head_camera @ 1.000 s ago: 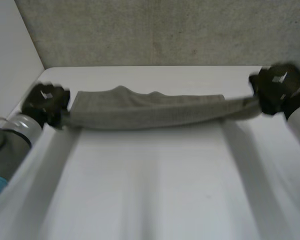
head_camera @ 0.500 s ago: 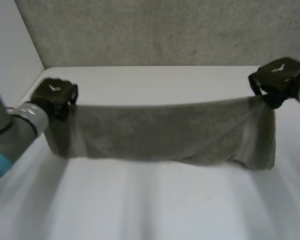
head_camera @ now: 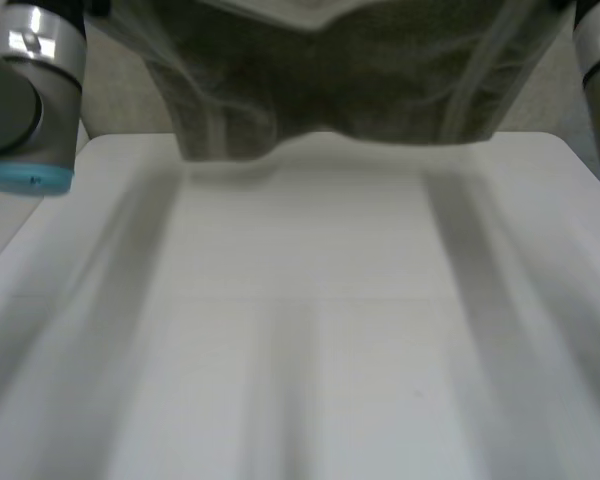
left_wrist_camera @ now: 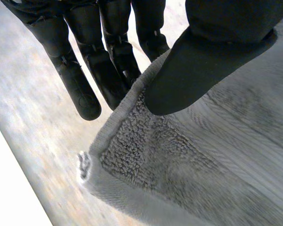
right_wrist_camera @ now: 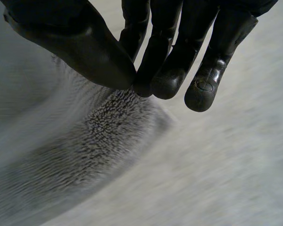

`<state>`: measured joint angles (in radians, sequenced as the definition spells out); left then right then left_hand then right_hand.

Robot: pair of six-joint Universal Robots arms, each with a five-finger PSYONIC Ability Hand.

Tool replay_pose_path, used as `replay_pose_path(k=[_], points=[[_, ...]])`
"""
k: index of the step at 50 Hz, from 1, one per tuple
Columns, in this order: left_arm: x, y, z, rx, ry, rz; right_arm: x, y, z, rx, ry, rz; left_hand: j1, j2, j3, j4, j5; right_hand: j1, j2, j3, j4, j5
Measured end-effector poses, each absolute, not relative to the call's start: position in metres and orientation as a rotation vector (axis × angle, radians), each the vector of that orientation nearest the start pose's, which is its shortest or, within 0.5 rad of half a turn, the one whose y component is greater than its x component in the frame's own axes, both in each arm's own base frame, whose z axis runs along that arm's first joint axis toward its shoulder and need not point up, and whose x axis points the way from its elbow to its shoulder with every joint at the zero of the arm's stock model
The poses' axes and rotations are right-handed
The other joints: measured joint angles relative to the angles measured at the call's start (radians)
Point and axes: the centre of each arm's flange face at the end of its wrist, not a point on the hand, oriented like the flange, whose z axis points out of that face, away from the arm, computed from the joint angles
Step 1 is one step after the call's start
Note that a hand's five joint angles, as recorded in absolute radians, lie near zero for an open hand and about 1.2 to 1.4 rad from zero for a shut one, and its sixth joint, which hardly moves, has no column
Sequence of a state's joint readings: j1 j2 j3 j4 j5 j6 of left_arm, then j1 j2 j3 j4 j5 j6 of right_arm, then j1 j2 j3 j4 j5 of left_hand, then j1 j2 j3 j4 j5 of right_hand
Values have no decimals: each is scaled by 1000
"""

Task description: Fold the towel.

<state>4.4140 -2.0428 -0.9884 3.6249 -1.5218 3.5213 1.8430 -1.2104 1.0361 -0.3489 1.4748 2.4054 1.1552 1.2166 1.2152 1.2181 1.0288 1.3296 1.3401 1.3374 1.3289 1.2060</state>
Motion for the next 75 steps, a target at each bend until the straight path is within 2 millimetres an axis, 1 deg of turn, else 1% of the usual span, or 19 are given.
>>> replay_pose_path(k=[4, 5, 7, 14, 17, 21, 25, 29, 35, 38, 41, 45, 49, 53, 58, 60, 62, 68, 75], points=[[-258, -391, 316, 630, 1613, -2580, 247, -361, 337, -1166, 1816, -2671, 0, 0, 0, 0, 0, 0, 0, 0, 0, 0], [-258, -390, 308, 644, 1649, -2556, 247, -360, 330, -1186, 1854, -2625, 0, 0, 0, 0, 0, 0, 0, 0, 0, 0], [-256, -387, 274, 702, 1788, -2454, 247, -356, 303, -1255, 1989, -2450, 0, 0, 0, 0, 0, 0, 0, 0, 0, 0], [-250, -366, 187, 853, 2100, -2182, 243, -342, 239, -1365, 2215, -2086, 0, 0, 0, 0, 0, 0, 0, 0, 0, 0], [-247, -353, 155, 920, 2193, -2065, 241, -336, 210, -1392, 2282, -1958, 0, 0, 0, 0, 0, 0, 0, 0, 0, 1], [-241, -339, 133, 986, 2237, -1964, 238, -327, 185, -1412, 2340, -1841, 0, 0, 0, 0, 0, 0, 0, 0, 0, 0], [-233, -331, 142, 1001, 2206, -1950, 234, -318, 183, -1411, 2357, -1815, 0, 0, 0, 0, 0, 0, 0, 0, 0, 0], [-223, -323, 169, 980, 2139, -1998, 227, -305, 204, -1394, 2337, -1878, 0, 0, 0, 0, 0, 0, 0, 0, 0, 0], [-204, -300, 226, 941, 1989, -2133, 210, -278, 258, -1341, 2264, -2075, 0, 0, 0, 0, 0, 0, 0, 0, 0, 0], [-190, -281, 259, 909, 1881, -2210, 197, -259, 291, -1312, 2210, -2190, 0, 0, 0, 0, 0, 0, 0, 0, 0, 0], [-180, -263, 283, 883, 1787, -2266, 186, -244, 314, -1300, 2179, -2243, 0, 0, 0, 0, 0, 0, 0, 0, 0, 0], [-172, -247, 297, 885, 1732, -2299, 175, -232, 329, -1313, 2164, -2216, 0, 0, 0, 0, 0, 0, 0, 0, 0, 0], [-172, -244, 288, 925, 1775, -2285, 171, -235, 327, -1328, 2168, -2133, 0, 0, 0, 0, 4, 0, 0, 0, 0, 0], [-176, -255, 263, 980, 1904, -2222, 169, -252, 308, -1330, 2204, -1999, 0, 0, 0, 0, 4, 0, 0, 0, 0, 1], [-189, -278, 222, 1048, 2082, -2112, 174, -279, 275, -1328, 2276, -1840, 0, 0, 0, 0, 4, 0, 0, 0, 0, 0], [-198, -295, 200, 1064, 2155, -2045, 180, -296, 254, -1334, 2321, -1774, 0, 0, 0, 0, 4, 0, 0, 0, 0, 0], [-203, -307, 186, 1059, 2185, -2003, 185, -307, 240, -1343, 2348, -1746, 0, 0, 0, 0, 4, 0, 0, 0, 0, 0], [-212, -340, 156, 1008, 2218, -1913, 202, -338, 204, -1369, 2394, -1756, 0, 0, 0, 0, 4, 0, 0, 0, 0, 1], [-224, -364, 137, 984, 2205, -1893, 215, -362, 180, -1367, 2365, -1879, 0, 0, 0, 0, 4, 0, 0, 0, 0, 0]])
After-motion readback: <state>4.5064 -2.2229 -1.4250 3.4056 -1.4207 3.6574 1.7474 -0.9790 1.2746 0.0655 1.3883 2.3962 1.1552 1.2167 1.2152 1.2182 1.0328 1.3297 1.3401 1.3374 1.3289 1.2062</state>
